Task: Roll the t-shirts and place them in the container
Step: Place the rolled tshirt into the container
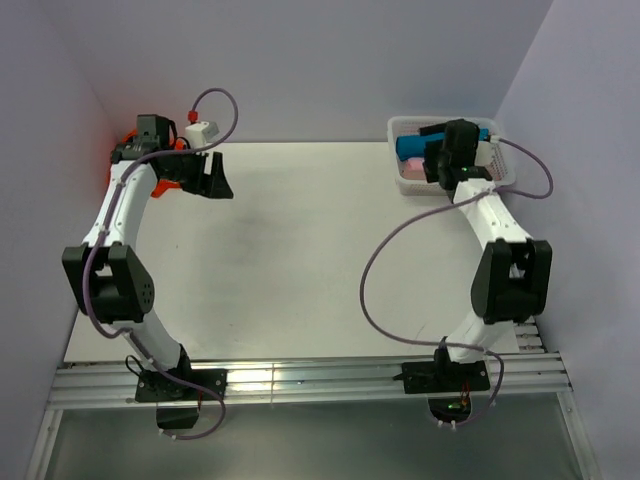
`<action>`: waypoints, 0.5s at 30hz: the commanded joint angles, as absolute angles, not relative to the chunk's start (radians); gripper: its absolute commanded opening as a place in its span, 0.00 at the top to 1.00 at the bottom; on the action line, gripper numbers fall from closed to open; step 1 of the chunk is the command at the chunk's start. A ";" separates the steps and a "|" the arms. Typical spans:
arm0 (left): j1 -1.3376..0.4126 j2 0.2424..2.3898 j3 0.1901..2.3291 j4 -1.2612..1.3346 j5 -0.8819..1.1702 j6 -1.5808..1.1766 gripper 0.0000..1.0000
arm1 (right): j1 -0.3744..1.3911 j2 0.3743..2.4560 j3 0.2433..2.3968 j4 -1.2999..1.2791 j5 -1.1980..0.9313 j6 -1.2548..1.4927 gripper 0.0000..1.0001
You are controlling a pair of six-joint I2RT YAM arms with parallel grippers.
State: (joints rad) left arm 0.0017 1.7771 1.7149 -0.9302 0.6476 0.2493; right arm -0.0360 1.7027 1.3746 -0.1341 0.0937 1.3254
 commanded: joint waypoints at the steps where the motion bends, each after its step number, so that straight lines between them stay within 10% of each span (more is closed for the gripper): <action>1: 0.043 1.643 1.629 -0.851 0.635 0.233 0.23 | 0.114 1.501 1.284 -0.181 0.237 1.117 0.01; 15: 0.123 1.171 1.152 -0.667 0.554 0.275 0.23 | 0.477 0.639 0.662 -0.229 0.503 0.959 0.00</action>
